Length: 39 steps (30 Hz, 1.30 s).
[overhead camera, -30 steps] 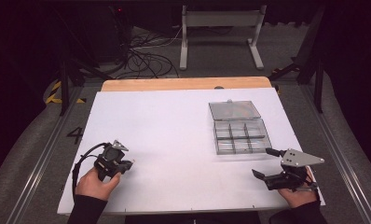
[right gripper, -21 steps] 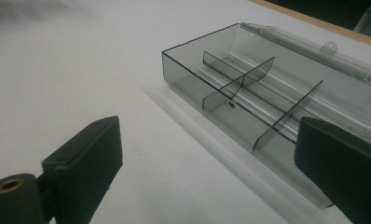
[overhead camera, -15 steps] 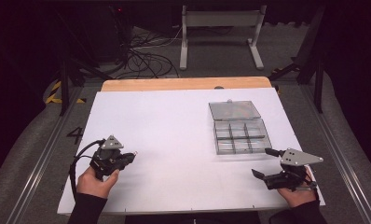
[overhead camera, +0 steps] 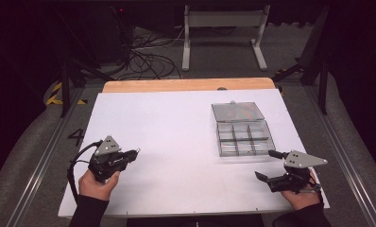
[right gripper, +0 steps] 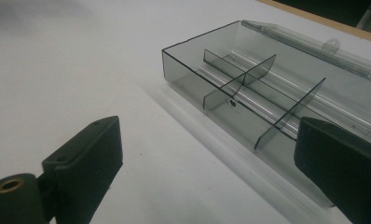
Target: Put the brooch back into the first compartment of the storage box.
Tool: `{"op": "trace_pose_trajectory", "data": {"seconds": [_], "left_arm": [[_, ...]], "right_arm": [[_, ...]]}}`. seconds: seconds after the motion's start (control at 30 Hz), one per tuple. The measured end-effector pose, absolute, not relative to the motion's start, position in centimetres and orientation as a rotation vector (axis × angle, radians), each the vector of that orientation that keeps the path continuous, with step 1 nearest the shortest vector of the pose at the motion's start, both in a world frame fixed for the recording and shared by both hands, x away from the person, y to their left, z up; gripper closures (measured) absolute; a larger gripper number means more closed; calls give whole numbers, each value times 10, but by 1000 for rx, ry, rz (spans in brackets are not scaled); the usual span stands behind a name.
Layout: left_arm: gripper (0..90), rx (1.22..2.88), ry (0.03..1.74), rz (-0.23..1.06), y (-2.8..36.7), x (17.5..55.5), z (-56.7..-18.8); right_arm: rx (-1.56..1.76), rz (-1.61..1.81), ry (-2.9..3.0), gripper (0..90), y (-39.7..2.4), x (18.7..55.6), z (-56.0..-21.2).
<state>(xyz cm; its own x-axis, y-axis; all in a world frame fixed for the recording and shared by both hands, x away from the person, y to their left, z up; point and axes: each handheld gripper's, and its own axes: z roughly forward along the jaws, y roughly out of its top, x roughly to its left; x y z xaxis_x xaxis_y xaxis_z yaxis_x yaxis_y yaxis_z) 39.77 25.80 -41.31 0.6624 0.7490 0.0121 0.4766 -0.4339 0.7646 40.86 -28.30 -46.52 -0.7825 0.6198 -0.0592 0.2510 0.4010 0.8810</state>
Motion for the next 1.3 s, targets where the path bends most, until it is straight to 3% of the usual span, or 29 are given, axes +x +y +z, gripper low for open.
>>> {"op": "trace_pose_trajectory", "data": {"seconds": [0.73, 1.3], "left_arm": [[835, 2102, 901, 419, 247, 403, -401], [836, 2124, 823, 415, 216, 419, -382]], "right_arm": [[748, 1336, 2293, 80, -281, 408, -466], [760, 1336, 2293, 80, -283, 406, -467]]}}
